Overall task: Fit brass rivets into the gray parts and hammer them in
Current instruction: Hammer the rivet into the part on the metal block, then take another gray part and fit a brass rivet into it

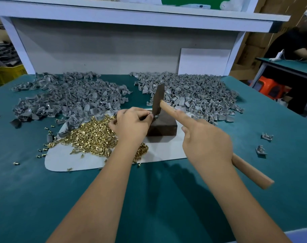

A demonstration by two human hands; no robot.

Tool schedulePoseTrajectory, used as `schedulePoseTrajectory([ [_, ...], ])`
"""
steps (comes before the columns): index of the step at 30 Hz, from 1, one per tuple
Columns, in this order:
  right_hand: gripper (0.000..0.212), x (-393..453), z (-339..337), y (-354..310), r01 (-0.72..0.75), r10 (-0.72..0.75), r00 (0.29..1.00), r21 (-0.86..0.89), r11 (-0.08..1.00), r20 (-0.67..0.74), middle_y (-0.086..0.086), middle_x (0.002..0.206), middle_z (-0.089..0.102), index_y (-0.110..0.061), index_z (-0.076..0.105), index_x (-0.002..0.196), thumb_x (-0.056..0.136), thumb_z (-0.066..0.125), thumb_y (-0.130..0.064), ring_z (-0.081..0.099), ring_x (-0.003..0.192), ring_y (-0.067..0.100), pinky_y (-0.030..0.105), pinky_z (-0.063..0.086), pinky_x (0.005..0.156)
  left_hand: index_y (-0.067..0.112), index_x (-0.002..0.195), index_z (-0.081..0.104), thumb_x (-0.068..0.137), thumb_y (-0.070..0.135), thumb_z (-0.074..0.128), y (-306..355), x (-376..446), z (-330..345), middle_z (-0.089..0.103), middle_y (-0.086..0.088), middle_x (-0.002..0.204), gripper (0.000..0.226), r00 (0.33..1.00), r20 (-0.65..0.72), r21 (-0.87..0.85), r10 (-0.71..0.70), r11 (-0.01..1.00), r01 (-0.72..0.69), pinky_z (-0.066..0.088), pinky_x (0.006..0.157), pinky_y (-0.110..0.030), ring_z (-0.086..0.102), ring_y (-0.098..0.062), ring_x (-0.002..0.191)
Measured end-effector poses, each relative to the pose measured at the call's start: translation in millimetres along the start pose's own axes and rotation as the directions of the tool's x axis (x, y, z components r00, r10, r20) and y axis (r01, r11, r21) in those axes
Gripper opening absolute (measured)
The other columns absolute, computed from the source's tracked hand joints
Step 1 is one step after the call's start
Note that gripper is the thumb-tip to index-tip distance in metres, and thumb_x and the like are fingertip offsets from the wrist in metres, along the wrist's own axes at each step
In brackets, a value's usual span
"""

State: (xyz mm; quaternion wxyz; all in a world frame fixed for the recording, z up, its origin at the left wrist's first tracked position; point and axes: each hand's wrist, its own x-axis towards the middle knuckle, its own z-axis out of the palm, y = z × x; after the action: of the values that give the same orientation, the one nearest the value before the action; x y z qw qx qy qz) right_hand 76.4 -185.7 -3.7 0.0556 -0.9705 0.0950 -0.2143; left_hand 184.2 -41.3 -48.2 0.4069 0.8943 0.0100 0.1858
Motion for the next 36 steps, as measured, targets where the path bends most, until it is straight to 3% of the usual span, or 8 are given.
schedulePoseTrajectory([
  [3,0.061,4,-4,-2,-0.051,0.051,0.995,-0.001,0.999,-0.091,-0.005,0.076,0.04,-0.057,0.016,0.137,0.094,0.046,-0.025,0.036,0.06,0.022,0.03,0.023,0.048,0.044,0.084,0.076,0.089,0.05,0.066,1,0,0,0.061,0.031,0.099,0.013,1.0,-0.017,0.018,-0.012,1.0,0.013,0.017,0.094,-0.041,0.042,-0.01,0.123],
  [8,0.056,3,-3,-4,0.01,-0.01,1.0,0.014,1.0,0.006,-0.002,0.095,0.061,-0.059,0.021,0.137,0.096,0.045,-0.029,0.049,0.071,0.026,0.031,0.033,0.056,0.044,0.088,0.076,0.088,0.047,0.068,0,0,0,0.057,0.032,0.095,0.009,1.0,-0.015,-0.006,0.013,1.0,-0.013,0.014,0.086,-0.036,0.043,-0.011,0.124],
  [11,0.049,17,-15,-5,-0.017,0.026,0.996,0.115,0.993,-0.083,-0.001,0.086,0.061,-0.056,0.037,0.134,0.095,0.05,-0.029,0.054,0.072,0.027,0.03,0.032,0.057,0.044,0.088,0.075,0.088,0.054,0.064,2,0,1,0.064,0.029,0.106,0.016,0.999,-0.016,0.053,-0.032,0.998,0.033,0.015,0.096,-0.04,0.035,-0.005,0.124],
  [17,0.034,51,-10,7,-0.097,0.148,0.972,0.263,0.96,-0.181,0.004,0.093,0.056,-0.039,0.048,0.129,0.096,0.047,-0.029,0.048,0.068,0.025,0.031,0.033,0.057,0.04,0.093,0.075,0.092,0.047,0.062,1,-2,-3,0.06,0.03,0.106,0.015,0.999,0.032,0.026,-0.001,1.0,0.001,0.017,0.105,-0.048,0.031,-0.01,0.128],
  [21,0.012,49,18,17,-0.179,0.21,0.971,0.23,0.957,-0.118,0.005,0.086,0.061,-0.024,0.055,0.103,0.094,0.047,-0.026,0.045,0.066,0.029,0.031,0.032,0.054,0.044,0.07,0.064,0.092,0.036,0.066,10,-4,-10,0.054,0.033,0.09,0.023,0.998,0.058,-0.157,0.027,0.987,-0.017,0.017,0.108,-0.047,0.031,-0.012,0.129],
  [25,0.019,40,40,29,-0.287,0.286,0.958,0.24,0.928,0.039,0.0,0.074,0.054,-0.025,0.059,0.103,0.089,0.047,-0.019,0.046,0.067,0.029,0.031,0.034,0.057,0.044,0.067,0.062,0.09,0.032,0.069,17,-7,-15,0.058,0.031,0.094,0.027,0.996,0.088,-0.323,0.02,0.946,0.01,0.02,0.115,-0.05,0.033,-0.013,0.133],
  [33,0.016,38,45,28,-0.228,0.219,0.971,0.101,0.968,0.091,0.0,0.066,0.052,-0.018,0.06,0.087,0.091,0.049,-0.028,0.052,0.066,0.028,0.03,0.039,0.058,0.043,0.065,0.063,0.089,0.032,0.07,17,-12,-20,0.056,0.035,0.094,0.027,0.993,0.116,-0.326,-0.002,0.945,0.04,0.013,0.101,-0.033,0.028,-0.005,0.128],
  [36,0.017,37,46,24,-0.193,0.19,0.979,0.043,0.98,0.071,-0.001,0.061,0.044,-0.017,0.05,0.075,0.09,0.048,-0.025,0.049,0.063,0.028,0.029,0.036,0.056,0.042,0.065,0.064,0.089,0.03,0.07,16,-13,-20,0.057,0.033,0.098,0.027,0.994,0.108,-0.365,-0.007,0.93,0.047,0.014,0.108,-0.036,0.028,-0.008,0.132],
])
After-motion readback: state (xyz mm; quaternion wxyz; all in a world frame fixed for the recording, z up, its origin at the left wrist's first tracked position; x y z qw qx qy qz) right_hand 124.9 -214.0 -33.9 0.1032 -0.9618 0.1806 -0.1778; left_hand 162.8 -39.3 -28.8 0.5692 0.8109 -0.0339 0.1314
